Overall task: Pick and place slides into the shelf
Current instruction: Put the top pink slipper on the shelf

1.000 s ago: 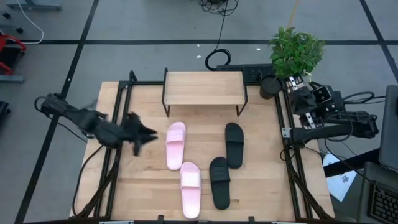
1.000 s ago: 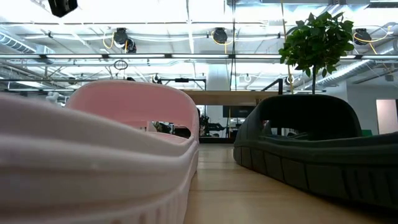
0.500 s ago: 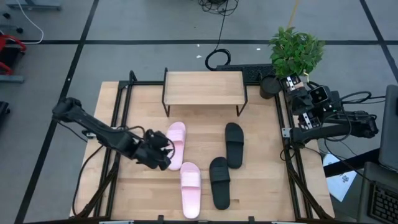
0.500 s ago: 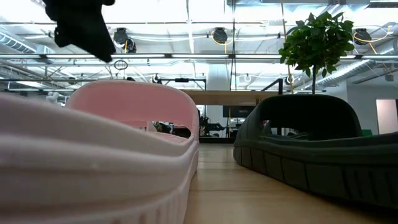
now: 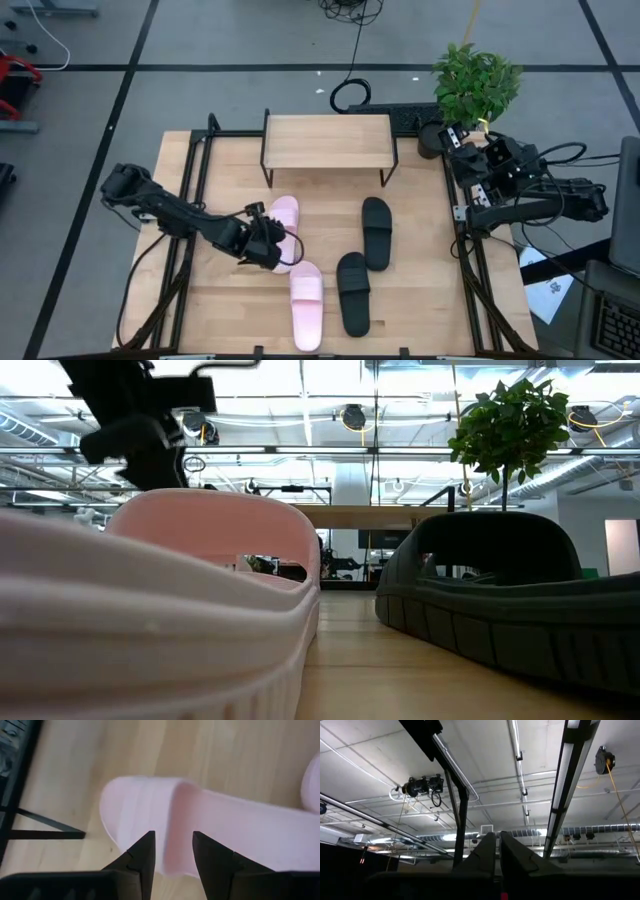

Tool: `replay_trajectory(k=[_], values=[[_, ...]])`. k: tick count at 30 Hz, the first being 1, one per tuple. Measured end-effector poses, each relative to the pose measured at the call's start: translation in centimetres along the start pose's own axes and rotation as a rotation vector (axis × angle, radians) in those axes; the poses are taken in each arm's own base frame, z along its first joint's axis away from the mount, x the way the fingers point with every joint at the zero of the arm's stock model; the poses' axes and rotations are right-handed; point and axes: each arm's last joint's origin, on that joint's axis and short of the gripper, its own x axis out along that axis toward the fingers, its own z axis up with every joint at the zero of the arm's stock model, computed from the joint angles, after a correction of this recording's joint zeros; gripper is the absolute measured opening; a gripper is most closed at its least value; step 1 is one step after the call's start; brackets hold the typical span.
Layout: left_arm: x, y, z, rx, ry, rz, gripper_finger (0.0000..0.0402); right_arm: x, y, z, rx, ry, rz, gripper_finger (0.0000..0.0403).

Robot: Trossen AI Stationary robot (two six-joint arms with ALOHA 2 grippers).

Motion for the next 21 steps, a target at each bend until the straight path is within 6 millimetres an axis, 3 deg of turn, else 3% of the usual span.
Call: replay_trajectory(k=[10, 21], values=[[1.1, 0.5, 0.4, 0.008, 0.037, -0.012, 0.0129, 0.0, 0.0, 0.0, 0.027, 0.004, -0.002, 0.0065], [1.5, 0.9, 1.0, 0.053, 0.008, -0.012, 0.0129, 0.0, 0.0, -0.1, 0.022, 0.007, -0.003, 0.0070]])
